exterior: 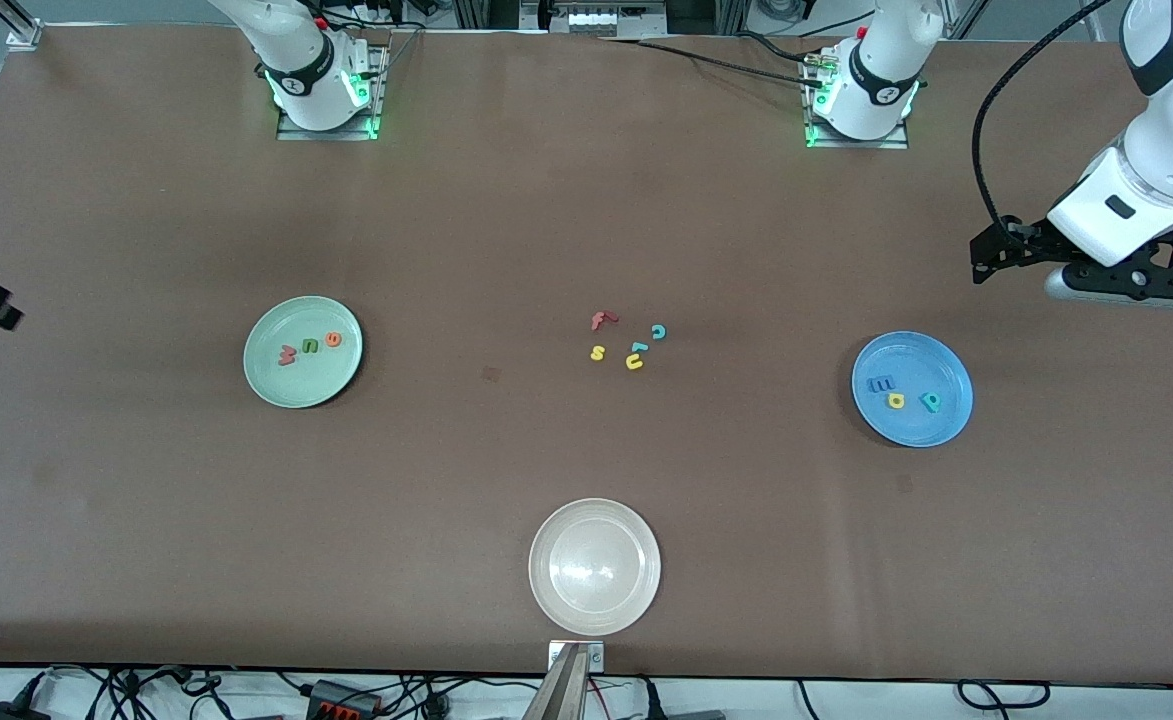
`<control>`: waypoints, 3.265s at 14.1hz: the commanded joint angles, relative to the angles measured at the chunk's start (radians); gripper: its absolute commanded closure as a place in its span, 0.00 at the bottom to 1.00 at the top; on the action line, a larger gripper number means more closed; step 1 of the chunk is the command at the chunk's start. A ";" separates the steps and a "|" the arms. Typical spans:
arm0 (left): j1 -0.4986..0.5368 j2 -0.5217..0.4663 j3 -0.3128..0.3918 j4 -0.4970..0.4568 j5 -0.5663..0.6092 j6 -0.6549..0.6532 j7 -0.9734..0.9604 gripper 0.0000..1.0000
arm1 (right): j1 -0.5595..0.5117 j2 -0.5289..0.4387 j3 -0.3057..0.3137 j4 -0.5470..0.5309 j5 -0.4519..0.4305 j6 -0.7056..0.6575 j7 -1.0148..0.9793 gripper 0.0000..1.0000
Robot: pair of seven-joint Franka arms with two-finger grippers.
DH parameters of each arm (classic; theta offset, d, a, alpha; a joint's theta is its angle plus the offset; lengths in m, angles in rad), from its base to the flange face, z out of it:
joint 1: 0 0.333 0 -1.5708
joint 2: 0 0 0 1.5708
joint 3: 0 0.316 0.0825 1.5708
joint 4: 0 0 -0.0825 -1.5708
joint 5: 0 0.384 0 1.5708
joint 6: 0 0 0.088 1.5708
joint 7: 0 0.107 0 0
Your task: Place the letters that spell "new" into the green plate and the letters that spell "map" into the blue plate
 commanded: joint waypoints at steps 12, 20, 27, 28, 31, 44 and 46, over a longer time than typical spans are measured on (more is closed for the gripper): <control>0.029 -0.001 -0.007 0.092 -0.011 -0.027 0.020 0.00 | -0.050 -0.065 0.123 -0.045 -0.019 -0.061 -0.022 0.00; 0.033 -0.001 -0.007 0.117 -0.015 -0.105 0.020 0.00 | -0.067 -0.045 0.157 -0.135 -0.021 0.032 -0.041 0.00; 0.040 -0.001 -0.016 0.126 -0.014 -0.102 0.018 0.00 | -0.042 -0.046 0.163 -0.106 -0.013 0.062 -0.038 0.00; 0.040 -0.001 -0.016 0.127 -0.015 -0.102 0.018 0.00 | -0.048 -0.048 0.161 -0.099 -0.012 0.033 -0.042 0.00; 0.033 -0.001 -0.021 0.129 -0.014 -0.103 0.013 0.00 | -0.050 -0.057 0.135 -0.080 -0.021 -0.031 -0.056 0.00; 0.037 -0.002 -0.021 0.129 -0.015 -0.108 0.013 0.00 | -0.042 -0.152 0.084 -0.167 -0.021 -0.031 -0.036 0.00; 0.035 -0.002 -0.021 0.129 -0.014 -0.108 0.013 0.00 | -0.042 -0.154 0.083 -0.174 -0.022 -0.020 -0.048 0.00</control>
